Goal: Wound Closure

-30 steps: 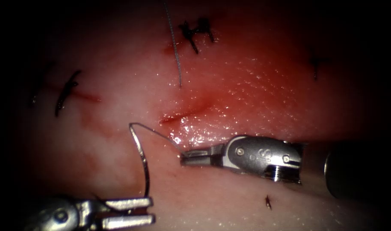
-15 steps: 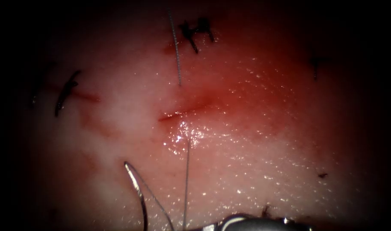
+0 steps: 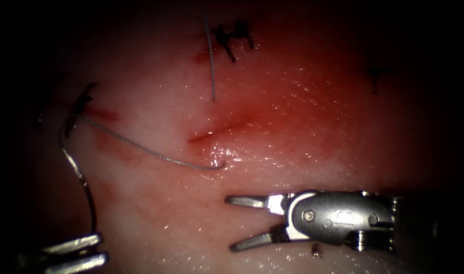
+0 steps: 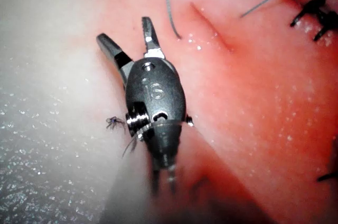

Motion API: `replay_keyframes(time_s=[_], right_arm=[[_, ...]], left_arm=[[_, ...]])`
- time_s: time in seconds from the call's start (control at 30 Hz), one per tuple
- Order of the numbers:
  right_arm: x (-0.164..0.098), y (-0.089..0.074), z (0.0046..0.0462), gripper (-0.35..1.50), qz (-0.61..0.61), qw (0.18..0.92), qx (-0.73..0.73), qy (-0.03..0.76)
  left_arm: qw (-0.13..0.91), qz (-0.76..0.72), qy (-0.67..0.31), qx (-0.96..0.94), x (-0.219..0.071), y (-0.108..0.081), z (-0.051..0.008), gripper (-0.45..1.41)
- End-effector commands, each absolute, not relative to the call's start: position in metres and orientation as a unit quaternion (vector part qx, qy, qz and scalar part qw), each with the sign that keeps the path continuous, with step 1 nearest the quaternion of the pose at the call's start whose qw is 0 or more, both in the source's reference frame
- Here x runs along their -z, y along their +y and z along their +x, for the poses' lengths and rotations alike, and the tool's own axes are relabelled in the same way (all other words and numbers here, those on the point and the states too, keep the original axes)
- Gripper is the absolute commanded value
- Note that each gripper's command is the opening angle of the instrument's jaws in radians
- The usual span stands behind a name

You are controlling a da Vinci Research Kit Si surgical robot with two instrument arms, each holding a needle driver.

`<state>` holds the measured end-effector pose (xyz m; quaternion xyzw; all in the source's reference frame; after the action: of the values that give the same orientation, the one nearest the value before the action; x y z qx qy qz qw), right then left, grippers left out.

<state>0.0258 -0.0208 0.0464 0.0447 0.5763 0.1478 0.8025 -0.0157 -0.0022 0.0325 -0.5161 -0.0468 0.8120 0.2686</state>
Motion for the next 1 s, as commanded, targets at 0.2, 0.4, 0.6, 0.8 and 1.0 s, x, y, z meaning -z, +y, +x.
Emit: replay_keyframes(time_s=[0.2, 0.4, 0.6, 0.8, 1.0], right_arm=[[-0.0497, -0.0188, 0.0270, 0.54, 0.024, 0.813, -0.158, 0.559], [-0.0529, -0.0184, 0.0281, 0.56, 0.020, 0.833, -0.145, 0.534], [-0.0555, -0.0191, 0.0288, -0.06, 0.018, 0.843, -0.128, 0.522], [-0.0553, -0.0194, 0.0289, -0.35, 0.034, 0.838, -0.127, 0.529], [-0.0534, -0.0213, 0.0283, -0.35, 0.060, 0.846, -0.115, 0.518]], left_arm=[[0.270, -0.515, -0.047, -0.812, -0.0337, -0.0028, -0.0165, -0.45], [0.263, -0.526, -0.053, -0.807, -0.0339, -0.0031, -0.0173, -0.45], [0.257, -0.533, -0.056, -0.804, -0.0341, -0.0030, -0.0179, -0.45], [0.253, -0.537, -0.054, -0.803, -0.0346, -0.0031, -0.0186, -0.45], [0.251, -0.539, -0.055, -0.802, -0.0351, -0.0030, -0.0186, -0.45]])
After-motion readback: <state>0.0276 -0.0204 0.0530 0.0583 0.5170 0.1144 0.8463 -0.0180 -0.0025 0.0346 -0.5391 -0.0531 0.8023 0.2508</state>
